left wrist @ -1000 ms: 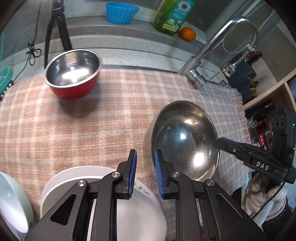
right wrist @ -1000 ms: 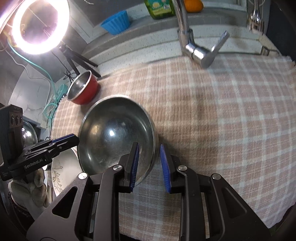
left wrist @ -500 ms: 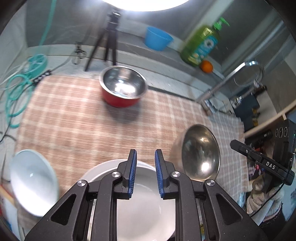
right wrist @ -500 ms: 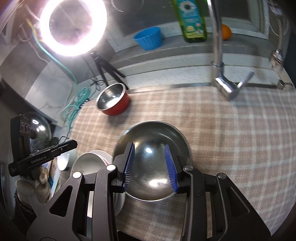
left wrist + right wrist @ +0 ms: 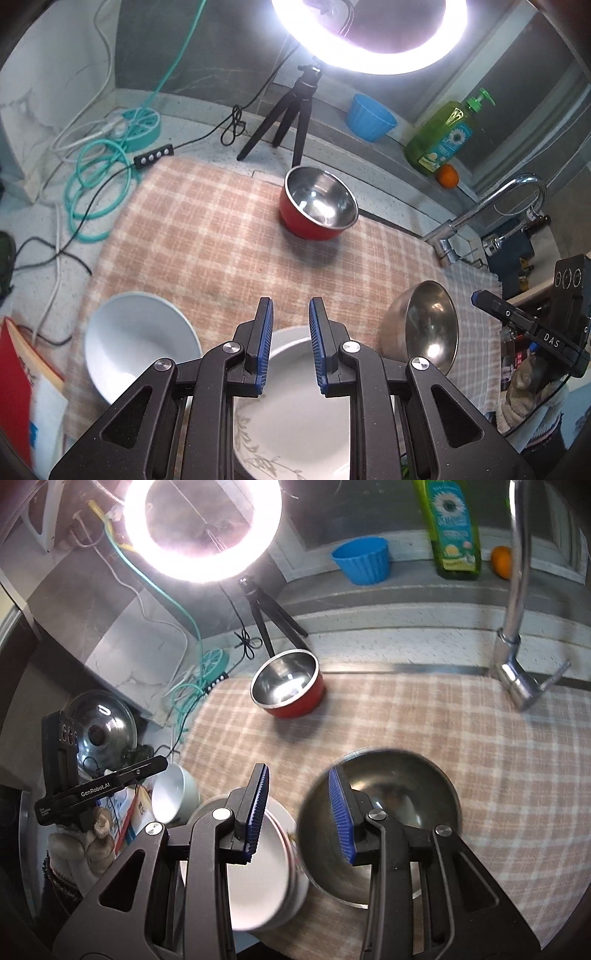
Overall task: Organize plates and bowls
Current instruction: 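Move both grippers to the red steel bowl and grasp its rim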
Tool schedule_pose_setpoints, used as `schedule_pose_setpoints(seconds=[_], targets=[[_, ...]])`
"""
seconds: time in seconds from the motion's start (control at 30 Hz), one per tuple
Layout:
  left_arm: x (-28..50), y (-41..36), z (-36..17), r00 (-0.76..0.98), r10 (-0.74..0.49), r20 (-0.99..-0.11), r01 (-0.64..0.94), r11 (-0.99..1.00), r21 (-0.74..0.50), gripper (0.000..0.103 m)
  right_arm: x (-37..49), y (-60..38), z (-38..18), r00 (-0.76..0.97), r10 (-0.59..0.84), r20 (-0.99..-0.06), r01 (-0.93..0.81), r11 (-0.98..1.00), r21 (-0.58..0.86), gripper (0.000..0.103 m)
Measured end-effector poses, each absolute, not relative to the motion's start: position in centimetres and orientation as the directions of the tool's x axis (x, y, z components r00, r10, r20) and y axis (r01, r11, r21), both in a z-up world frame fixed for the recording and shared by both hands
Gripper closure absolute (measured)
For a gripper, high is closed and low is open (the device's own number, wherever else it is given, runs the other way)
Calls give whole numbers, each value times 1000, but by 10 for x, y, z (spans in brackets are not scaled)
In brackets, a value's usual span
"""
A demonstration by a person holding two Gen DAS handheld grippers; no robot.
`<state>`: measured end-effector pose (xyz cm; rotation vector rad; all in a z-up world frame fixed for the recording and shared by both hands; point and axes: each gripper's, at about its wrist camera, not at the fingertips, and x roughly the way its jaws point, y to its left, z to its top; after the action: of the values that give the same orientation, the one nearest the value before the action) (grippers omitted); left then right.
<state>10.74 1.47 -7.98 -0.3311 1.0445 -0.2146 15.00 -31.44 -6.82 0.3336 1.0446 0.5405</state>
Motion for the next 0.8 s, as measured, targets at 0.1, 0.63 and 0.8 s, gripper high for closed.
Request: schedule_pose_setpoints(seconds=[0.1, 0.63, 0.8], targets=[[120, 20, -76, 487, -342, -803, 34, 927, -374, 85, 156, -308, -68, 380, 587, -715, -233, 809, 540, 68], [186, 39, -89, 434, -388, -813, 89, 917, -390, 85, 204, -269, -88, 374, 548, -748, -132, 830, 542, 68], [215, 34, -105, 397, -394, -829, 76, 914, -398, 85, 227, -260, -110, 362, 519, -774, -90, 846, 525, 68]])
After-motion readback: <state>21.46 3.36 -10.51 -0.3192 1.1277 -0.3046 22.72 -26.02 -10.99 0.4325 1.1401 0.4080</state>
